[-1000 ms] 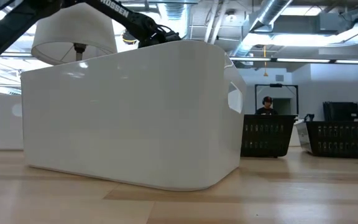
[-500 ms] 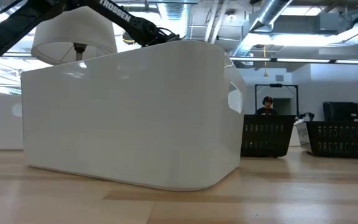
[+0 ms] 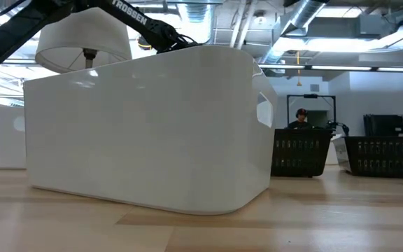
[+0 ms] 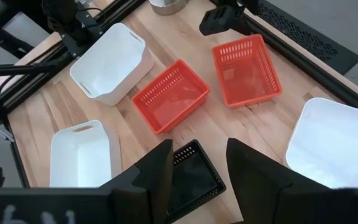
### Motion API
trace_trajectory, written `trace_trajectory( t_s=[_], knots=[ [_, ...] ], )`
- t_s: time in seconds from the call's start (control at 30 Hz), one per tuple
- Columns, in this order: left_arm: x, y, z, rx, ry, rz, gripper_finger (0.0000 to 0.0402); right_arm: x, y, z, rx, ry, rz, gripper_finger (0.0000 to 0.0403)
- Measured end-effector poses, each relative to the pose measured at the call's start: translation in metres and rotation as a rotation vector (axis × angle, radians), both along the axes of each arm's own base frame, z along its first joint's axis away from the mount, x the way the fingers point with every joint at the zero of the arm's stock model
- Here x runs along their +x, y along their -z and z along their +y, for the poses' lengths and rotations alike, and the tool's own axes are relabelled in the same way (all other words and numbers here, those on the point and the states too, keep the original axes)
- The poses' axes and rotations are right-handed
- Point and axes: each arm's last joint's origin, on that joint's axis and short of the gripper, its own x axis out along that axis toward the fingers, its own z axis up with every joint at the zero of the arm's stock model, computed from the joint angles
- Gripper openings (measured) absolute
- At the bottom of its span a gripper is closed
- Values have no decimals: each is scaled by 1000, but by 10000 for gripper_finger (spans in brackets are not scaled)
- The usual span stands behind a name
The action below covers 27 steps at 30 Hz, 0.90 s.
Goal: Stack baskets by color
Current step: Stack the bottom orange bin on top of the top orange bin
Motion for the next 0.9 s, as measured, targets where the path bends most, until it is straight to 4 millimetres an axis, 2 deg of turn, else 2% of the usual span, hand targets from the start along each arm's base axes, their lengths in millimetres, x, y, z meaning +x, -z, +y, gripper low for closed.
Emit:
trace_trajectory(
  t_s=[0.57,0.67,0.83,0.9],
  knots=[
    [5,-4,3,121,150,-23,229,0,1,0,-3,-4,6,164],
    [5,2,6,113,128,-7,229,0,0,0,-4,-5,5,162],
    [5,26,9,32,93,69,229,0,1,0,-3,-7,8,162],
    [7,27,10,43,95,58,229,0,1,1,-1,-10,10,162]
  ],
)
